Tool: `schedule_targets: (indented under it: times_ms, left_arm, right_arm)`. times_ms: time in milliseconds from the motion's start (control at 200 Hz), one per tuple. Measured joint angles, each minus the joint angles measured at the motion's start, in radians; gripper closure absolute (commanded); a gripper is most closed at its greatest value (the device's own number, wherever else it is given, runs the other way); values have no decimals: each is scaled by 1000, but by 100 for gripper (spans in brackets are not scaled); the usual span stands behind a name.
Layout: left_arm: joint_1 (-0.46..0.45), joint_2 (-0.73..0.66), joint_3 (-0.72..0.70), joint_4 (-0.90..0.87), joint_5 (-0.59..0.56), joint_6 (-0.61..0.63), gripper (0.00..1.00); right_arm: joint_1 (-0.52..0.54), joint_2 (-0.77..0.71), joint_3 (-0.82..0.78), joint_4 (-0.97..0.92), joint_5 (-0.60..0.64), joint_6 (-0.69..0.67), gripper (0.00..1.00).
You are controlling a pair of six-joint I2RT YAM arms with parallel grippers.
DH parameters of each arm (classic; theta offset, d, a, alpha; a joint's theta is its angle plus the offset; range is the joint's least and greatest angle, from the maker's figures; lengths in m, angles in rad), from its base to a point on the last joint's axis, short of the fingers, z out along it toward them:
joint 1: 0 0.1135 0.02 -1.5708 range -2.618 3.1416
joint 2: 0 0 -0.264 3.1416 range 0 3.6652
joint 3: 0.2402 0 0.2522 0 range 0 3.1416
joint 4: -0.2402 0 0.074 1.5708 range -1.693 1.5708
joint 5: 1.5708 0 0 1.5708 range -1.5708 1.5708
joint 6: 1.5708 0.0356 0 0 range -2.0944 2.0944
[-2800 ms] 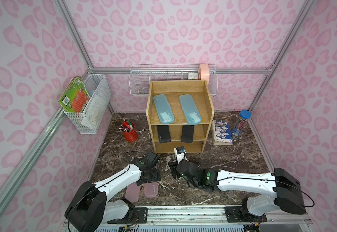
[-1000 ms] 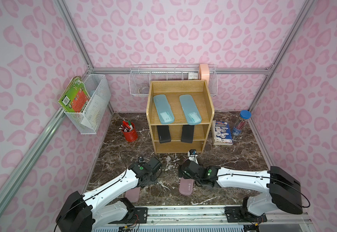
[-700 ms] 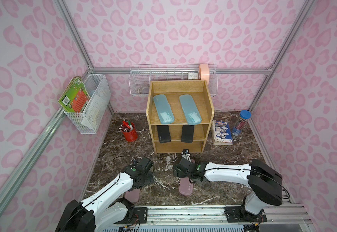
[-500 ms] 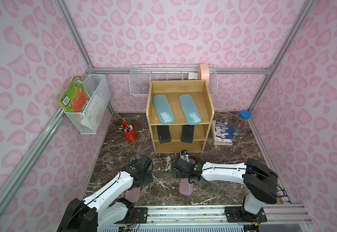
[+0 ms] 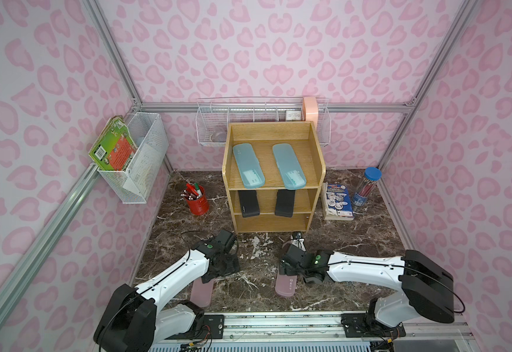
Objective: Place the pencil cases on the shelf according to color
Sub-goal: Move the pencil case to the center of the board.
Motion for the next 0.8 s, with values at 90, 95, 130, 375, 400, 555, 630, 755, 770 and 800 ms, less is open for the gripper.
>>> schedule_targets:
  times_ms: [90,95,130,375,400,555,630,755,770,800]
  left_arm:
    - [-14,-56,60,6,26,0,1]
    - [-14,-59,62,6,26,0,1]
    - [-14,-73,71,3,24,0,1]
    - [-17,-98,45,-36,4,8,1]
    - [-17,-98,38,-37,3,8,1]
    - [-17,-135,-4,-50,-13,13,1]
    - [-17,-155,-21,-53,-22,21,1]
    - [-17,-169,-35,-58,-38,23,1]
    - [-17,-170,-36,-58,-39,24,1]
    - [-17,-173,-35,-59,-41,27,2]
  right_arm:
    - [4,-77,-17,15,2,-1,0]
    - [4,-79,-18,14,2,0,0]
    - [6,-97,-19,6,3,9,0]
    - [52,-167,-86,-100,19,158,0]
    - [55,-171,-99,-103,11,170,0]
    - [139,-143,-125,-125,-27,259,0]
    - [172,-92,-95,-132,-43,295,0]
    - [191,8,-22,-137,-43,322,0]
    - [193,21,-10,-135,-43,324,0]
    - [196,42,10,-134,-43,324,0]
